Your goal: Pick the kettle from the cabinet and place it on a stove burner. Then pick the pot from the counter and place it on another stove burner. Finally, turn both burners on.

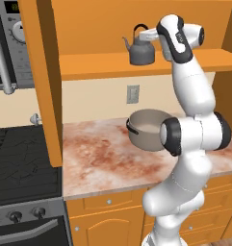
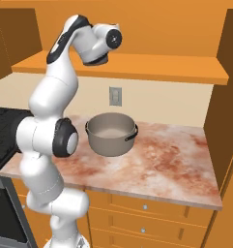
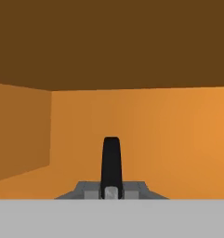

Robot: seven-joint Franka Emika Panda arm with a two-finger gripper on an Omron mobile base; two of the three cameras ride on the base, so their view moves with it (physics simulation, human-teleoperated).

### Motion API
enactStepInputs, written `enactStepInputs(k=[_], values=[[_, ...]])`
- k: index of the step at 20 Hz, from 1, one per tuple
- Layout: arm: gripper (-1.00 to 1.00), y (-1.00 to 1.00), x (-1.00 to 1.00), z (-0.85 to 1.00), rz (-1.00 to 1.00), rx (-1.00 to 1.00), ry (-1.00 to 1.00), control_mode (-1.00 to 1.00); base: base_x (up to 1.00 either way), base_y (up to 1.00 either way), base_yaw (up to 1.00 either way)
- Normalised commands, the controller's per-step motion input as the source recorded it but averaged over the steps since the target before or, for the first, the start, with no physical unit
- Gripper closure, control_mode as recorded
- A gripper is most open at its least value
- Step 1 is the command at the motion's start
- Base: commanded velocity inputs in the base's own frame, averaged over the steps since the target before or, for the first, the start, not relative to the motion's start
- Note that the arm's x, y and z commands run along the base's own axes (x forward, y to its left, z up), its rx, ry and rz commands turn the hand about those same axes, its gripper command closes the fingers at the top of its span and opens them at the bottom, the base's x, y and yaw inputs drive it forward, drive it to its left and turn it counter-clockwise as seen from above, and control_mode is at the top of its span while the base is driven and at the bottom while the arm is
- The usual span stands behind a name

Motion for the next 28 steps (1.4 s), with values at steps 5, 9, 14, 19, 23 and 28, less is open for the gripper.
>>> enactStepInputs(k=[5,9,14,19,23,28], values=[[1.00,0.00,-0.29,0.00,0.00,0.00,-0.12,-1.00,0.00,0.00,0.00],[1.00,0.00,-0.39,0.00,0.00,0.00,-0.05,-1.00,0.00,0.00,0.00],[1.00,0.00,-0.45,0.00,0.00,0.00,-0.02,-1.00,0.00,0.00,0.00],[1.00,0.00,-0.45,0.08,-0.02,0.00,0.00,-1.00,0.00,0.00,0.00],[1.00,0.00,-0.40,0.14,-0.02,-0.01,0.00,-1.00,0.00,0.00,0.00],[1.00,0.00,-0.42,0.14,-0.02,0.00,0.00,-1.00,0.00,0.00,0.00]])
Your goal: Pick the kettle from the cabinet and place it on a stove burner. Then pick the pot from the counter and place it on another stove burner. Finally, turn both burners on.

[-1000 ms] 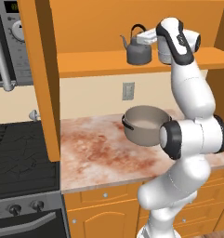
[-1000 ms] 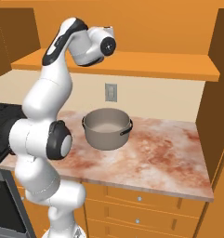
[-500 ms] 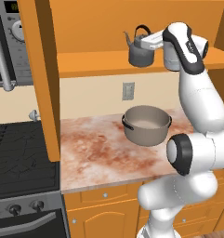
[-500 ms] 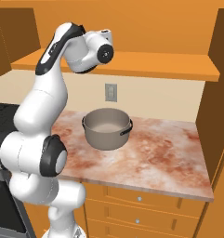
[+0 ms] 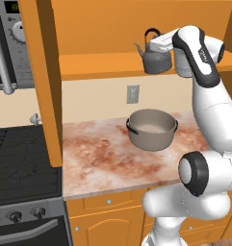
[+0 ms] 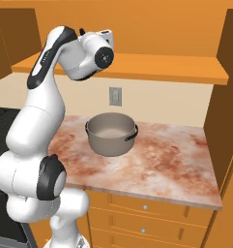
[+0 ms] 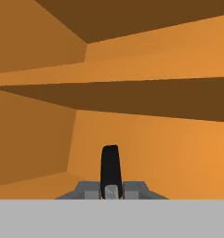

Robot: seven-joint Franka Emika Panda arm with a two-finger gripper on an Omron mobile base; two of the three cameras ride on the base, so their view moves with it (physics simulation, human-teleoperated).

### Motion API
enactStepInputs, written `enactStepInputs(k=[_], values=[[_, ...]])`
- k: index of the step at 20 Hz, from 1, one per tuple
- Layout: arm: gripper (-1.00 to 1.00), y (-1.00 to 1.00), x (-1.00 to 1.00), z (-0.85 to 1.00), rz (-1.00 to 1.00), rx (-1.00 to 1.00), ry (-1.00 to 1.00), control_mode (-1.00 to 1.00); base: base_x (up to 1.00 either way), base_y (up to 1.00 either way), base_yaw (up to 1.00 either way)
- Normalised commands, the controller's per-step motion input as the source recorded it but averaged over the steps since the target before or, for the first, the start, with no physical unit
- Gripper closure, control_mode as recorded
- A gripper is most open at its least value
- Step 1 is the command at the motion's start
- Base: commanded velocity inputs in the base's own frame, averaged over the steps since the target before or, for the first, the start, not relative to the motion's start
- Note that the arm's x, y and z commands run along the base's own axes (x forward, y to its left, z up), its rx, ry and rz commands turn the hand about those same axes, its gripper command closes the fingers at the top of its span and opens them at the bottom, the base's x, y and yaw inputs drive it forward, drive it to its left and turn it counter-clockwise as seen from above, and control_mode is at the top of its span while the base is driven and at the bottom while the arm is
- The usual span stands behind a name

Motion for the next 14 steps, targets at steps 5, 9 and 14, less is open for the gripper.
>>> enactStepInputs(k=[5,9,14], values=[[1.00,0.00,-0.43,0.08,-0.02,0.00,0.00,-1.00,0.00,0.00,0.00],[1.00,0.00,-0.46,0.00,-0.01,0.00,0.00,-1.00,0.00,0.00,0.00],[1.00,0.00,-0.48,0.00,0.00,0.00,0.00,-1.00,0.00,0.00,0.00]])
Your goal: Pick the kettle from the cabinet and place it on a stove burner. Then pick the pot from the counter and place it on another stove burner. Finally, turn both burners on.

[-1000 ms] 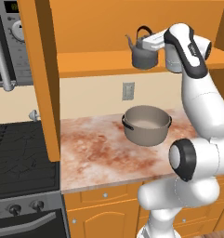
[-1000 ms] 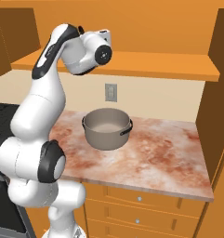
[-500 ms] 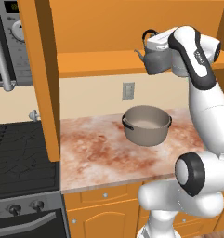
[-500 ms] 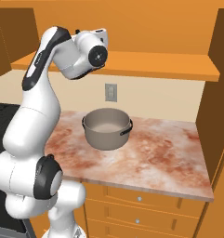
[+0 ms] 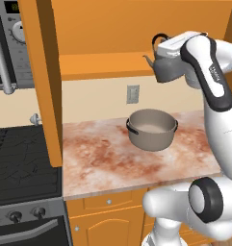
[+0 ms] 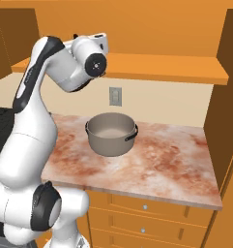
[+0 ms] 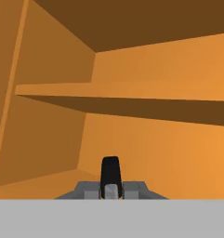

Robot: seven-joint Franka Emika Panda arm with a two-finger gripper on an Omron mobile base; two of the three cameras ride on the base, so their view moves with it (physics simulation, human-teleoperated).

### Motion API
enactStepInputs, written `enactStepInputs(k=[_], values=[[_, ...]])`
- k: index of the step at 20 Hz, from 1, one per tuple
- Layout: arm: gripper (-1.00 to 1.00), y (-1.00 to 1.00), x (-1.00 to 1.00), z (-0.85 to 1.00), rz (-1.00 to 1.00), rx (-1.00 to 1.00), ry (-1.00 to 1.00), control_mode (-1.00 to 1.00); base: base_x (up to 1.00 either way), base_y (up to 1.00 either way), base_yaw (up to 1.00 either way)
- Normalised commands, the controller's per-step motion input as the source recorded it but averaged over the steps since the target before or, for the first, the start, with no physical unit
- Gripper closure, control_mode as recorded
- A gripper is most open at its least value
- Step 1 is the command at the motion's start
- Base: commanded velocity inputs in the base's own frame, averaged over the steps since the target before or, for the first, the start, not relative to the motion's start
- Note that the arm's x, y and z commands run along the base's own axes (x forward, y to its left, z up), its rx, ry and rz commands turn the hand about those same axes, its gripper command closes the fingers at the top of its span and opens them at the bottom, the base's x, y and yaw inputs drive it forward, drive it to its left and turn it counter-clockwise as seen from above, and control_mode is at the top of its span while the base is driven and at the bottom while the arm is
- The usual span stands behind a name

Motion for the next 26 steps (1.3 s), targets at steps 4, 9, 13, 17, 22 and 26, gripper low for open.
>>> enactStepInputs(k=[4,9,13,17,22,26], values=[[1.00,0.00,-0.48,0.00,0.00,0.00,0.00,-1.00,0.00,0.00,0.00],[1.00,0.00,-0.46,0.00,0.00,0.00,0.00,-1.00,0.00,0.00,0.00],[1.00,0.00,-0.41,0.00,0.00,0.00,0.00,-1.00,0.00,0.00,0.00],[1.00,0.00,-0.38,0.00,0.00,0.00,0.00,-1.00,0.00,0.00,0.00],[1.00,0.00,-0.37,0.00,0.00,0.00,0.00,-1.00,0.00,0.00,0.00],[1.00,0.00,-0.35,0.00,0.00,0.00,0.00,-1.00,0.00,0.00,0.00]])
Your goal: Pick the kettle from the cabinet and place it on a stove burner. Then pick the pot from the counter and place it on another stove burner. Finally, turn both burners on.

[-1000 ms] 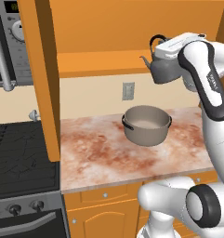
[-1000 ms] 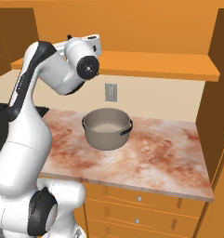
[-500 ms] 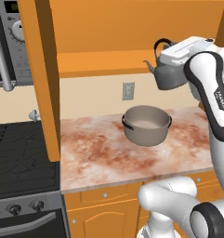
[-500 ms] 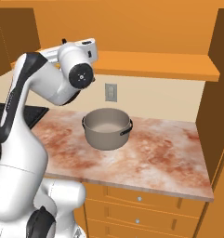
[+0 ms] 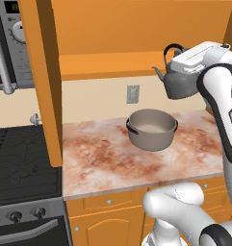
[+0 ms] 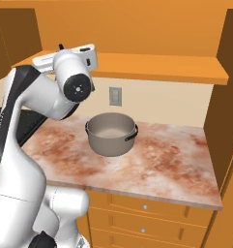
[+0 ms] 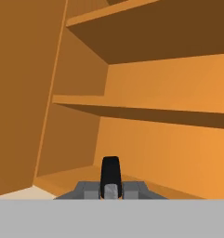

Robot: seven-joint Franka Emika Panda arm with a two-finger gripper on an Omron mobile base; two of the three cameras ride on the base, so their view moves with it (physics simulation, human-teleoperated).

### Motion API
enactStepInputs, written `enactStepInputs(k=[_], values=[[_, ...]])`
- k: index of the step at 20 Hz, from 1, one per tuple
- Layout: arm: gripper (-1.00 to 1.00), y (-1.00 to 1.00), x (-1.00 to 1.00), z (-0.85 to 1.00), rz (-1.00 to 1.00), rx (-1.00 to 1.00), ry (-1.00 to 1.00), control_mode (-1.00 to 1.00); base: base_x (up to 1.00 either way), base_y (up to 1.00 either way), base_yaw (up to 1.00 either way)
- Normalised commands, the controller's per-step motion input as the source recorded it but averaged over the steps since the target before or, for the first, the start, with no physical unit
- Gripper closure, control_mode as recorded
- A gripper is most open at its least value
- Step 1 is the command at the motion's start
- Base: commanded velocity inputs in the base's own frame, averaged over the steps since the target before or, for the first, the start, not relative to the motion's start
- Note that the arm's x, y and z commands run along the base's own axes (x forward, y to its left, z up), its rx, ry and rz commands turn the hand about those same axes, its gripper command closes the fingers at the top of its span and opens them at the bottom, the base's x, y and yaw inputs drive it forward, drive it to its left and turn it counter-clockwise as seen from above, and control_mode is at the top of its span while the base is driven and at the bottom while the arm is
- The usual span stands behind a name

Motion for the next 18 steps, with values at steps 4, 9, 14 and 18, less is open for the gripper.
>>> enactStepInputs(k=[4,9,14,18], values=[[1.00,0.00,-0.37,-0.01,0.00,0.00,0.00,-1.00,0.00,0.00,0.00],[1.00,0.00,-0.38,-0.05,0.00,0.00,0.00,-1.00,0.00,0.00,0.00],[1.00,0.00,-0.36,-0.07,0.00,0.00,0.00,-1.00,0.00,0.00,0.00],[1.00,0.01,-0.10,0.00,0.00,0.00,0.00,-1.00,0.00,0.00,0.00]])
